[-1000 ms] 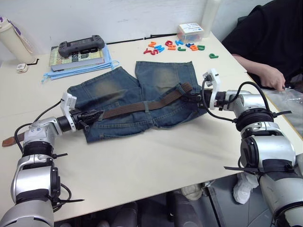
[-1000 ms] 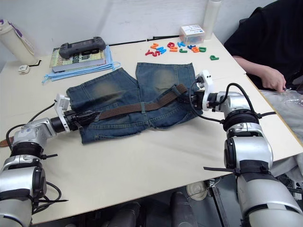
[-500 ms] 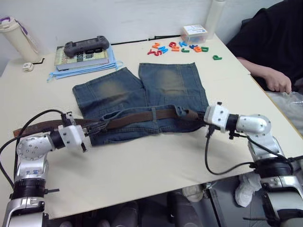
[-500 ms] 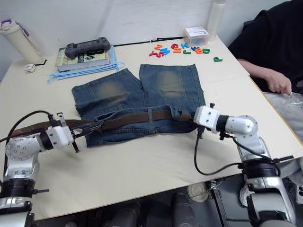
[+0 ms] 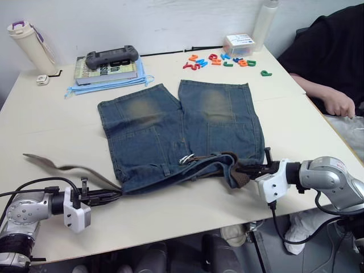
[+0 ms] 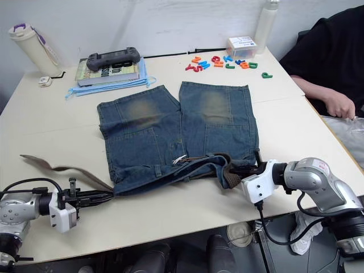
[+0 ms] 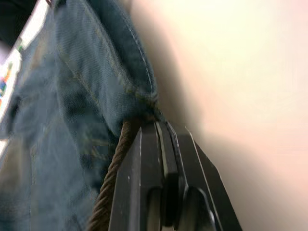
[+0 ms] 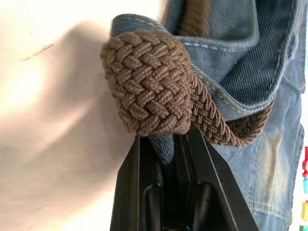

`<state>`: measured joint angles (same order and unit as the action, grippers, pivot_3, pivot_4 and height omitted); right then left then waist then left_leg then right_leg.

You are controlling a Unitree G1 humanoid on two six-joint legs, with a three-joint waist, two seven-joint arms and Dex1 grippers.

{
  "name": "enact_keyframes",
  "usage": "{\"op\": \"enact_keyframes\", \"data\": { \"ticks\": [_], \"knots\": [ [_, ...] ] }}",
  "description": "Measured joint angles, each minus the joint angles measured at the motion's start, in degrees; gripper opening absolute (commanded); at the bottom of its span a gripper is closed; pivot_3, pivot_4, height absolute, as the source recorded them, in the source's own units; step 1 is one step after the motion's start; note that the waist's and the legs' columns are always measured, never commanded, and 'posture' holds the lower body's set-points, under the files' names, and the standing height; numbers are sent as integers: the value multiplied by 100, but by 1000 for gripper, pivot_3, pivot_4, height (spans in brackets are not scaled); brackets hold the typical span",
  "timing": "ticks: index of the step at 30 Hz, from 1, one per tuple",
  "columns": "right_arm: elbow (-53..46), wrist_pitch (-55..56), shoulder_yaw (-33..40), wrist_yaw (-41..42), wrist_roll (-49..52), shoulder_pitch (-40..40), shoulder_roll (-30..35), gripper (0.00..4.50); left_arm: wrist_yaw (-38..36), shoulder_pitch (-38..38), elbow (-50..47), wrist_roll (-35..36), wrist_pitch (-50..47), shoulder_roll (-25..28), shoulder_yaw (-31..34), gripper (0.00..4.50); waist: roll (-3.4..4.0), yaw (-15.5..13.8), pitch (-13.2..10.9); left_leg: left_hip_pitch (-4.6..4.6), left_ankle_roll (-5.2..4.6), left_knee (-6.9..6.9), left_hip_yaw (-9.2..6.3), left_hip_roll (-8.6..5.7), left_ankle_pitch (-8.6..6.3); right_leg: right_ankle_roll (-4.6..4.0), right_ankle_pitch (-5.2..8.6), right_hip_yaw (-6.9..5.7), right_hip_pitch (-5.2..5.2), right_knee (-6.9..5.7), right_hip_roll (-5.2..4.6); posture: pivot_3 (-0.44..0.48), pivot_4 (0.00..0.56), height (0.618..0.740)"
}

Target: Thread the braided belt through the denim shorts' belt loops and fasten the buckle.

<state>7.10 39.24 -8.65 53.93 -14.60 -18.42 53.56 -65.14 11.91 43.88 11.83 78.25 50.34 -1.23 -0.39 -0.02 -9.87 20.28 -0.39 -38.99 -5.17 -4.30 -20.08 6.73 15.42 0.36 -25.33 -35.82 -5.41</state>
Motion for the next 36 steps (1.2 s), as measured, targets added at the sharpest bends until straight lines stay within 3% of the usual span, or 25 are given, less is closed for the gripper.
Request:
{"op": "enact_keyframes", "data": {
  "ticks": [5,11,13,14,16,19,20,21,22,25,28,30,36],
  "knots": [
    [-307,-359,-33,20,168,139,86,77,374,448,708,-495,-123,57,-87,0,33,-1,19,-6,2,0,4,0,1,0,0,1,-1,-11,3,0,150,731],
    [-548,-441,-29,34,329,275,308,77,580,538,845,-640,-228,57,-126,0,52,-20,28,-7,2,0,3,1,2,0,0,0,-1,-15,2,0,150,731],
    [-653,-499,-18,44,429,349,406,905,591,529,843,-632,-252,57,-151,0,55,-28,30,-7,2,0,3,1,2,0,0,2,-1,-14,1,0,150,731],
    [-755,-616,16,66,519,383,452,1360,565,488,833,-577,-286,58,-169,542,60,-27,33,-7,2,0,4,0,2,0,0,3,-1,-14,0,0,150,731],
    [-798,-968,121,130,547,444,590,2178,487,391,790,-354,-538,93,-170,986,60,-18,33,-6,1,0,5,0,1,0,0,4,-2,-12,-1,0,150,731],
    [-659,-1473,429,284,573,592,954,3525,213,164,619,126,-1020,256,-90,2172,63,12,34,-6,-2,3,6,4,-1,0,0,7,-2,-5,-2,0,150,731],
    [-659,-1491,442,291,574,593,961,3635,194,159,609,150,-1054,261,-84,2262,64,19,35,-6,-1,4,6,6,-1,0,0,8,-2,-5,-1,0,150,731],
    [-688,-1578,461,323,582,593,973,4214,116,129,519,262,-1263,267,-58,2738,66,30,37,-8,1,3,7,9,-3,0,0,9,-2,-6,-2,0,150,731],
    [-722,-1635,461,352,586,596,981,4447,63,98,410,360,-1470,268,-33,3004,67,34,37,-9,0,3,9,11,-4,0,0,11,-2,-7,-2,0,150,731],
    [-1096,-2220,463,646,843,619,1080,4447,-304,-203,-534,988,-3006,367,5,3004,69,24,33,-1,-5,1,8,12,-8,0,0,11,-5,-3,-4,0,150,731],
    [-1328,-3090,510,776,1058,175,1056,4447,-631,-379,-1604,1844,-5803,804,67,3004,43,26,17,3,-15,-5,5,10,-15,0,0,12,-7,-2,-6,0,150,731],
    [-1359,-3586,538,711,1126,-213,930,4447,-811,-367,-1970,2137,-6898,1105,180,3004,36,34,10,5,-7,-3,3,14,-18,-1,1,12,-12,-3,-8,0,150,731],
    [-1054,-5043,471,349,1167,-1248,154,4447,-1089,411,-2073,2697,-9402,1321,611,3004,36,25,0,11,7,-4,-1,14,-16,-5,3,4,-17,-2,-4,0,150,731]
  ]
}}
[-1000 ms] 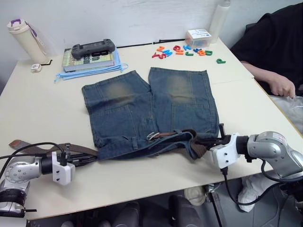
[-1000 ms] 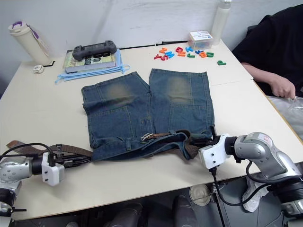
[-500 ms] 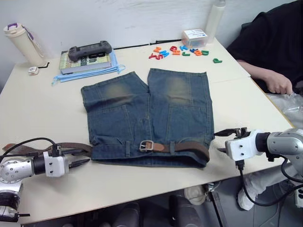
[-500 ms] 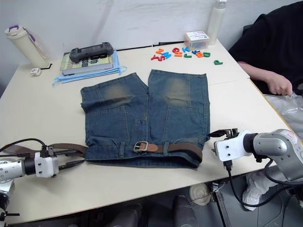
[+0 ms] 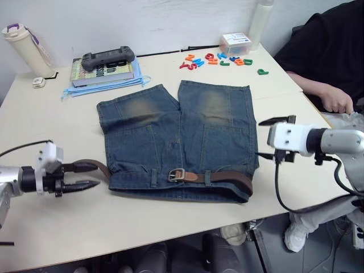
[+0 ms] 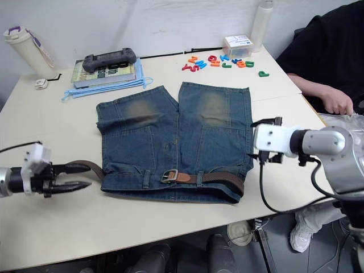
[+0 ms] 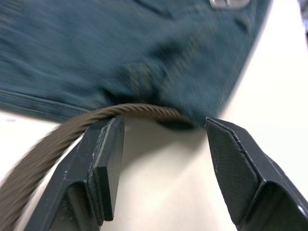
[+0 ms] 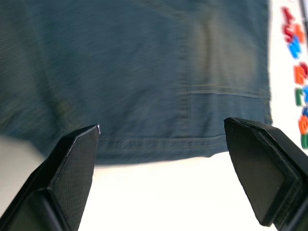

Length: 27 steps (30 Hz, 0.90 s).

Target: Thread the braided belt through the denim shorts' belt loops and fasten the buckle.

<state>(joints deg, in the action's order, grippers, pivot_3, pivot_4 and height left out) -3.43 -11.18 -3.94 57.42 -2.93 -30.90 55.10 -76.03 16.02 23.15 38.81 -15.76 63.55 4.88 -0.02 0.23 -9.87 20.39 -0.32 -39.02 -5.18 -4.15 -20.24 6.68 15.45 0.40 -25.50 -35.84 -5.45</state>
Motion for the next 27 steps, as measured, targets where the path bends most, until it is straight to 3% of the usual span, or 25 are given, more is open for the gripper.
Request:
{"op": "enact_keyframes", "data": {
  "ticks": [2,8,12,16,23,24,26,27],
  "knots": [
    [239,-385,-21,-133,6,-325,-319,4447,-22,589,263,105,-699,-76,76,3004,-5,-12,-3,2,0,-2,-4,-6,1,0,0,-5,-1,-1,4,0,150,731],
    [1422,-847,-198,-369,56,-1019,-1254,4447,353,2202,1443,-289,-1068,-709,170,3004,-7,4,-3,9,5,-5,-5,-12,5,3,-2,-11,-5,-13,4,0,150,731],
    [2898,-708,-373,-305,103,-1522,-1852,4447,920,2868,2200,-1357,68,-1575,-197,3004,-7,18,-3,15,4,-6,2,-17,5,7,-4,-23,-10,-11,-1,0,150,731],
    [3805,-479,-595,-111,74,-1862,-2190,4447,1111,2860,2549,-2100,671,-2305,-719,3004,-9,84,-4,24,3,-5,5,-16,5,9,-5,-27,-19,-7,-3,0,150,731],
    [4803,-393,-742,-13,-7,-2323,-2369,4447,1796,3285,3545,-3028,1609,-2694,-994,3004,-28,133,41,-14,7,-11,5,-18,6,8,-5,-26,12,-7,-10,0,150,731],
    [4892,-394,-772,-21,-45,-2368,-2401,4213,1901,3336,3642,-3148,1702,-2710,-1045,3071,-30,133,61,-18,9,-11,5,-17,7,9,-5,-25,14,-10,-10,0,150,731],
    [4994,-395,-854,-7,-57,-2412,-2447,3593,1989,3380,3803,-3278,1826,-2722,-1075,2508,-25,134,105,-22,12,-10,4,-14,10,8,-5,-22,14,-17,-9,0,150,731],
    [5036,-392,-882,18,-57,-2418,-2503,3041,2027,3383,3871,-3362,1915,-2716,-1088,2174,-23,135,123,-24,13,-10,4,-12,10,8,-5,-21,14,-20,-9,0,150,731]
  ]
}}
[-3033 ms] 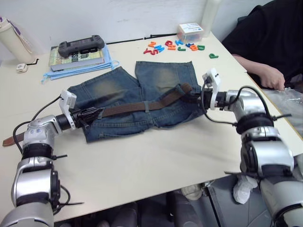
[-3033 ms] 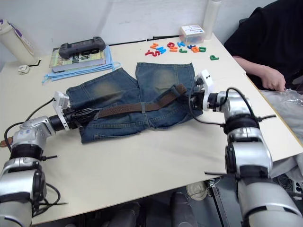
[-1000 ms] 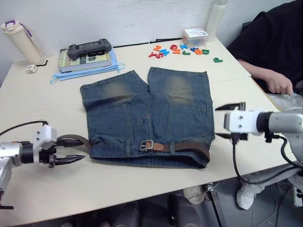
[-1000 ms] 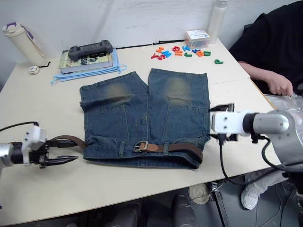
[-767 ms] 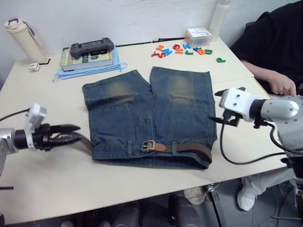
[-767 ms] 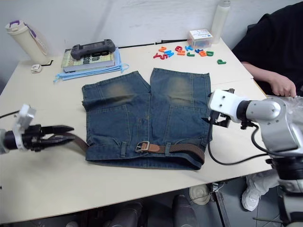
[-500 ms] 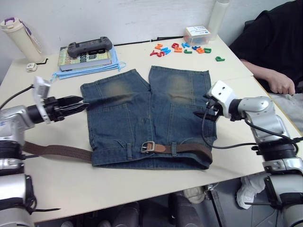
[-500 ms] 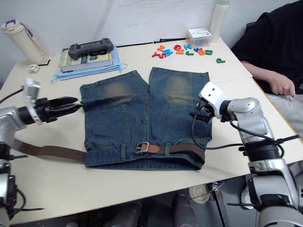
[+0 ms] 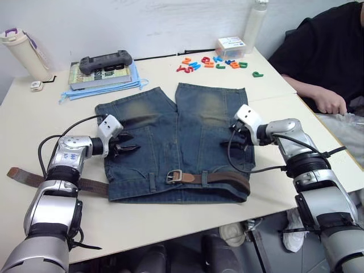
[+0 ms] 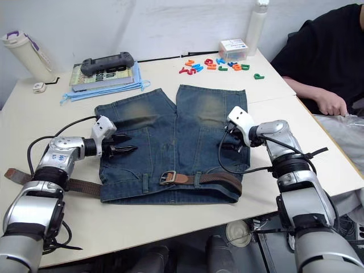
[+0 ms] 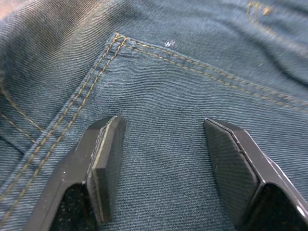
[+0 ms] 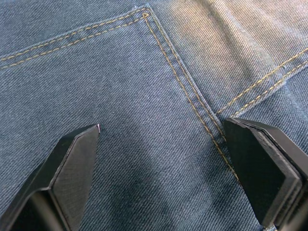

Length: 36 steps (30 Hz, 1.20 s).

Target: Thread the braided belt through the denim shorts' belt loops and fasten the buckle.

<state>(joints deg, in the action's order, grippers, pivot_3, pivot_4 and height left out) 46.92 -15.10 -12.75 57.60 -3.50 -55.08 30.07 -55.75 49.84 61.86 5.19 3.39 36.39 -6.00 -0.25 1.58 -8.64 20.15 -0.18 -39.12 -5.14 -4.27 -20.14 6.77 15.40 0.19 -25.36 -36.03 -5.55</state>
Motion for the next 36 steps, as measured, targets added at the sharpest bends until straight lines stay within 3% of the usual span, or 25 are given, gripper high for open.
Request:
{"op": "enact_keyframes", "data": {
  "ticks": [5,7,16,21,28,36],
  "knots": [
    [108,11,-55,38,-4,-20,-42,783,-28,13,214,-120,224,22,24,107,14,2,52,-2,-2,1,1,-1,-1,0,0,8,0,-2,-1,0,150,731],
    [117,15,-63,34,-14,-25,-47,25,-62,14,237,-120,230,23,45,0,13,1,54,-1,-2,1,1,-2,-1,0,0,9,0,-1,-2,0,150,731],
    [421,616,-307,-411,-457,-234,-371,25,-40,-165,274,-119,282,141,234,0,2,96,76,-30,1,10,1,0,-3,-1,0,33,4,-12,-1,0,150,731],
    [1094,1074,-475,-1091,-766,-573,-957,25,0,-628,180,-100,330,460,469,0,-1,294,78,-188,2,117,-3,3,-12,-15,8,74,87,-4,21,0,150,731],
    [1870,1524,-514,-1597,-958,-954,-1623,25,21,-1262,-29,42,417,863,850,0,13,468,87,-303,27,167,-59,3,-63,-41,22,196,82,-32,122,0,150,731],
    [2379,1930,-722,-1978,-1264,-1314,-2325,25,13,-1889,-74,270,416,1365,1244,0,40,724,104,-320,66,193,-74,11,-96,-65,30,322,-14,-95,212,0,150,731]
  ]
}}
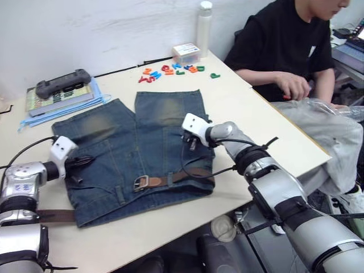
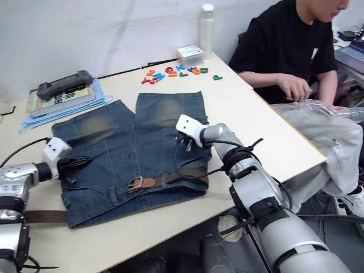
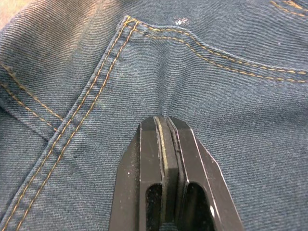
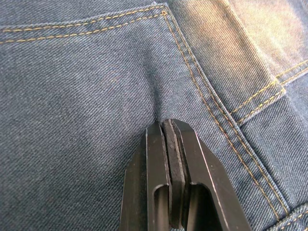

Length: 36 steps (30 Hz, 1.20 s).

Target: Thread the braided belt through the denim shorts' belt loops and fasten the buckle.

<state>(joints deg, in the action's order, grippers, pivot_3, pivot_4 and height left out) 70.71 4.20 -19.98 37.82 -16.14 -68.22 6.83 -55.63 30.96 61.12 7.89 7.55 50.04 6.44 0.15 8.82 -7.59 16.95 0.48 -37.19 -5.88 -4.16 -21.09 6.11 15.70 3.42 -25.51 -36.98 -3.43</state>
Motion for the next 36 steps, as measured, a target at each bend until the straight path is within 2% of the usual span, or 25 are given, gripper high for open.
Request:
{"op": "enact_keyframes", "data": {
  "ticks": [6,10,14,18,22,29,32,34,36],
  "knots": [
    [181,101,-43,-94,-205,-130,-328,25,-274,-588,-211,319,-83,158,394,0,8,130,2,-68,-12,0,-4,0,-70,-40,20,1,-2,-12,24,0,150,731],
    [204,107,-32,-165,-247,-150,-422,25,-476,-966,-474,532,-182,208,590,0,27,212,10,-78,-36,-9,0,-5,-100,-41,20,2,-1,-9,27,0,150,731],
    [232,69,15,-324,-245,-167,-435,25,-1167,-1767,-1219,1019,-421,197,847,0,53,220,6,-74,-54,-13,8,-9,-119,-42,19,-3,0,7,19,0,150,731],
    [232,55,23,-421,-243,-168,-334,25,-1417,-2252,-1939,1224,-617,138,867,0,62,131,1,-68,-64,-20,10,-17,-125,-42,20,-5,1,22,12,0,150,731],
    [232,55,36,-430,-235,-166,-200,25,-1362,-2202,-2069,1237,-704,8,846,0,66,-15,-2,-67,-63,-21,9,-17,-127,-43,20,-9,1,48,14,0,150,731],
    [233,26,72,-433,-230,-146,-80,25,-1247,-1681,-1609,1077,-432,-22,511,0,77,-179,-8,-70,-48,-22,4,-16,-119,-45,18,-15,1,35,13,0,150,731],
    [233,-10,165,-476,-230,-128,-42,858,-1164,-1505,-1394,1044,-274,-76,421,0,79,-251,-9,-74,-44,-21,-1,-13,-116,-49,16,-18,0,21,16,0,150,731],
    [217,-27,245,-488,-227,-128,75,1632,-1125,-1452,-1296,1042,-152,-137,426,0,80,-281,-9,-74,-44,-21,-4,-13,-116,-51,16,-20,0,17,16,0,150,731],
    [177,-25,319,-451,-183,-126,208,2645,-1054,-1446,-1252,1042,-21,-177,452,745,80,-297,-10,-75,-45,-21,-4,-13,-116,-52,15,-20,0,16,16,0,150,731]
  ]
}}
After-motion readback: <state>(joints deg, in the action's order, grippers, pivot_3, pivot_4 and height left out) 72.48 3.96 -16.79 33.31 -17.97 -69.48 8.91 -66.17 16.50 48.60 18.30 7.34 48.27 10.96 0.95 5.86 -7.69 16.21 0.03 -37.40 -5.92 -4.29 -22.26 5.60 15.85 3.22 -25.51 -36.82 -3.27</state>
